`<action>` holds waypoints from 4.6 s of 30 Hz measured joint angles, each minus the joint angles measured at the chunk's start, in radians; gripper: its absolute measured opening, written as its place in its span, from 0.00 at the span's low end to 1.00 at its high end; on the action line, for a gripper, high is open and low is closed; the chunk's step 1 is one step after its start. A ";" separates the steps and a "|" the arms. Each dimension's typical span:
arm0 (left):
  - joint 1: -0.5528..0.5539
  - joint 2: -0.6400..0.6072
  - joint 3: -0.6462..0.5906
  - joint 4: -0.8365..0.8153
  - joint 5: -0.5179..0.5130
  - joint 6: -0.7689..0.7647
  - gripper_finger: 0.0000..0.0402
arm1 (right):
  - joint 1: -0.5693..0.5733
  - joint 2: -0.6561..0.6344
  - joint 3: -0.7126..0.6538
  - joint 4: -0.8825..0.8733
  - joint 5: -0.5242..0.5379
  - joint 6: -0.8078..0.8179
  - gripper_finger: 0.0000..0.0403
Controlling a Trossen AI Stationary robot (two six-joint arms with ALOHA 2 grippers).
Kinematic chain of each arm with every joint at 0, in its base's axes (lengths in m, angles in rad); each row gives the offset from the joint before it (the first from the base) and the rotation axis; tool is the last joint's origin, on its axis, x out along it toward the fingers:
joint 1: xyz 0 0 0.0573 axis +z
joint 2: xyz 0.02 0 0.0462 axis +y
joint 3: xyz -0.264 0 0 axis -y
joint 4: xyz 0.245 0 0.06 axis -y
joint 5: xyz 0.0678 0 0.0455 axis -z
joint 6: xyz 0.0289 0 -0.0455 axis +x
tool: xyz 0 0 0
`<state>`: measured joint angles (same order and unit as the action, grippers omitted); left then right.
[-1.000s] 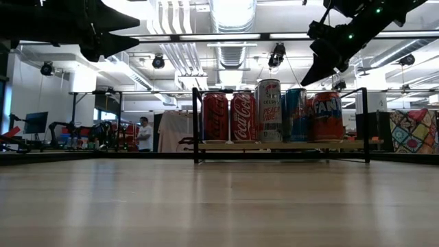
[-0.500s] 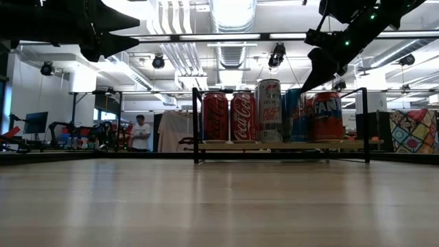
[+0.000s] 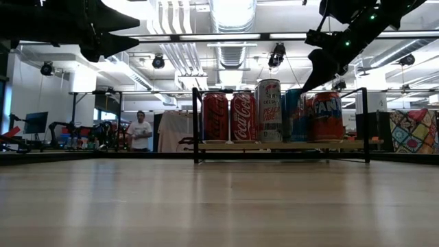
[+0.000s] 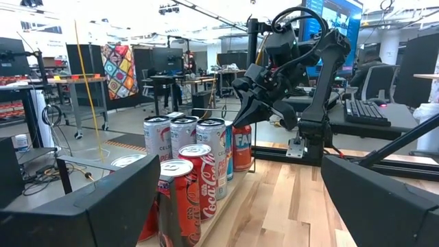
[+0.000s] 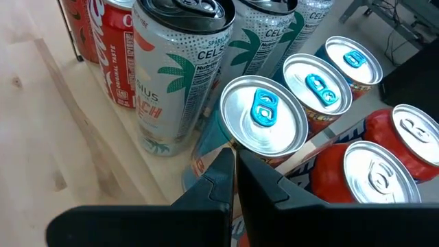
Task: Place canned beverage on shelf
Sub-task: Return to Home Position
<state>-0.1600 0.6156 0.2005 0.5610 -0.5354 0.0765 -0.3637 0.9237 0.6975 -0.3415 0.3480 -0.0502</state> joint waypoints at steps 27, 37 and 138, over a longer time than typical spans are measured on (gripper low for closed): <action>0.000 0.000 -0.001 0.001 0.003 -0.022 0.97 | -0.001 0.119 0.138 0.034 0.046 0.261 0.02; 0.000 0.000 -0.001 0.001 0.003 -0.009 0.97 | 0.000 0.114 0.167 -0.079 0.016 0.477 0.02; -0.002 -0.020 -0.001 -0.050 0.110 0.019 0.97 | 0.300 -0.108 0.088 0.098 -0.175 0.116 0.02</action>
<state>-0.1623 0.5955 0.1999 0.5108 -0.4256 0.0954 -0.0636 0.8154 0.7850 -0.2433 0.1725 0.0662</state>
